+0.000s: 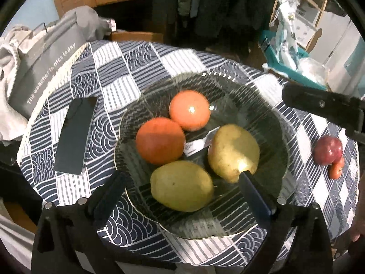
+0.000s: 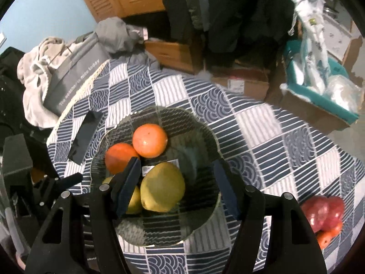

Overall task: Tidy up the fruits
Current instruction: 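Lower the green pear into the bowl and open the left tool while the right tool releases the orange there, then withdraw both open tools from the bowl toward the red apples and tangerines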

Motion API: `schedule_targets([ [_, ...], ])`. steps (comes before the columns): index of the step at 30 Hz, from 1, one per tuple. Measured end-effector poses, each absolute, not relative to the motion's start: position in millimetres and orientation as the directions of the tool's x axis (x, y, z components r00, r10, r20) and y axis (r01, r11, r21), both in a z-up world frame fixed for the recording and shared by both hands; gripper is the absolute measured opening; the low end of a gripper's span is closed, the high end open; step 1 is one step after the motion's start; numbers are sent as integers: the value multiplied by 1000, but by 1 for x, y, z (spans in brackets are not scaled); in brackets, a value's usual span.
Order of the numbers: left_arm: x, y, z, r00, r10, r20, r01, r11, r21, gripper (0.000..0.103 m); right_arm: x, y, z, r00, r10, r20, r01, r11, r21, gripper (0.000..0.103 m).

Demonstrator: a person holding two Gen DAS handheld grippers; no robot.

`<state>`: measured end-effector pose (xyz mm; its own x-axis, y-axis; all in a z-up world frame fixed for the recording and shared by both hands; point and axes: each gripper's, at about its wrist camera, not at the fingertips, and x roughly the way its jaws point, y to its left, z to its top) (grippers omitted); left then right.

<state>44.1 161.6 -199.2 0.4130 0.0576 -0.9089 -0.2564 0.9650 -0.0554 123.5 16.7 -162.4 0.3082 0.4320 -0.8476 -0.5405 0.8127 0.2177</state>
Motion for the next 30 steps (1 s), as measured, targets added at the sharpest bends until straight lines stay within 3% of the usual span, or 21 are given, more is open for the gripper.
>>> schedule_targets([
  [30,34,71,-88,646,-36,-763,-53,994,-92,100,75,-109,-69,568,292,-770,-388,919,62,68],
])
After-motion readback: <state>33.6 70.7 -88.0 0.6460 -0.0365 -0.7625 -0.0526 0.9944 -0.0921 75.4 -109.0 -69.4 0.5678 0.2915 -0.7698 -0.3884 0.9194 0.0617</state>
